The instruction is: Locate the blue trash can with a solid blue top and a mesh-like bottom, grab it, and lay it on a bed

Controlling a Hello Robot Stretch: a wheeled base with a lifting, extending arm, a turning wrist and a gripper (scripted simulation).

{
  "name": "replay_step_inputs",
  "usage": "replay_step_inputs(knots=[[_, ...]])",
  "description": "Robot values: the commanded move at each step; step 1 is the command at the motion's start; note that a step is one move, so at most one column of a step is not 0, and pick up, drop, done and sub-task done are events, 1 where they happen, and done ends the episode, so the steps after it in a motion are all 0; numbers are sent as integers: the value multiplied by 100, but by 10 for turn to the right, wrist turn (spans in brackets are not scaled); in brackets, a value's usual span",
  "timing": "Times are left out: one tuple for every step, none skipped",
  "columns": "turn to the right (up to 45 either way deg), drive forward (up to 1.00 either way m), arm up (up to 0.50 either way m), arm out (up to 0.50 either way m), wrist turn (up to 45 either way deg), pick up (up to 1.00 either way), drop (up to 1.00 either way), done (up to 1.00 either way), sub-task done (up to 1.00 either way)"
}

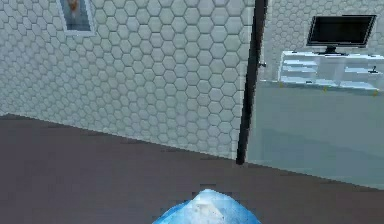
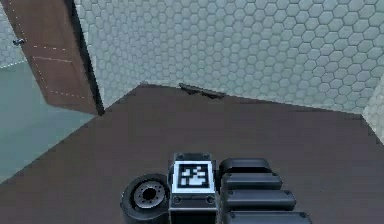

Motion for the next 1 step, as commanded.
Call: replay_step_inputs(knots=[[-450,0,0,0,0,0,0,0,0]])
